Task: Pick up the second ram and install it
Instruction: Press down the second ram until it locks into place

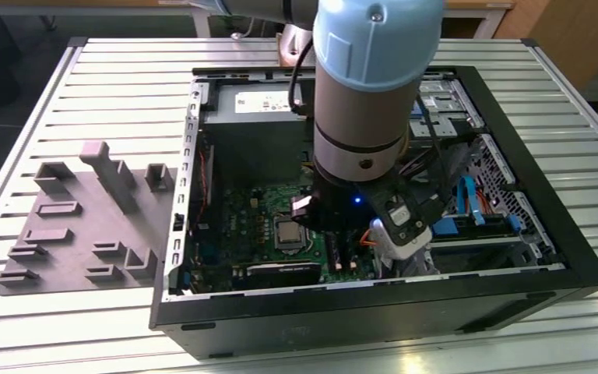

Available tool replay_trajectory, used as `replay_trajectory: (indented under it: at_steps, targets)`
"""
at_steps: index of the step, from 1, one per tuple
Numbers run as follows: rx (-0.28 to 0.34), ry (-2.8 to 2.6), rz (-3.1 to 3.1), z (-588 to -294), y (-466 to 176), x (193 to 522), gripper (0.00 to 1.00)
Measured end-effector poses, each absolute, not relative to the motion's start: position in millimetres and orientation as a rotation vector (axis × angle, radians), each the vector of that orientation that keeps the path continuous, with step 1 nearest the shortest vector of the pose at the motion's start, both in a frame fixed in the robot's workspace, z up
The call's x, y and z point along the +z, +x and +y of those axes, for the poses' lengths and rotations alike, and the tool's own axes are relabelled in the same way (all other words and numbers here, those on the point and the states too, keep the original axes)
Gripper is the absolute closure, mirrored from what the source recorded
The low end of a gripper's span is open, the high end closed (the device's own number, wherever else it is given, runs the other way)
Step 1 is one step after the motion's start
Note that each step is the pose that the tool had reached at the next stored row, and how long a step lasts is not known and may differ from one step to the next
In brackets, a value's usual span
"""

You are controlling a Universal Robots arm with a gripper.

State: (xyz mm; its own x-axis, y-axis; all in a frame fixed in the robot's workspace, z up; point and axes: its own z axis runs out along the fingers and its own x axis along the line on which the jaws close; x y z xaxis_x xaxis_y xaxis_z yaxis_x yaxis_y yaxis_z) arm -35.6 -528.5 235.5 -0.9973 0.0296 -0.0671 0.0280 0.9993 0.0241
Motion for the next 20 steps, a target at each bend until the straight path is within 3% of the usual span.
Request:
replay_trajectory:
  at_steps: [20]
  targets:
    - [0.036,0.045,3.074,-522.5,-35.8,248.0,0.89]
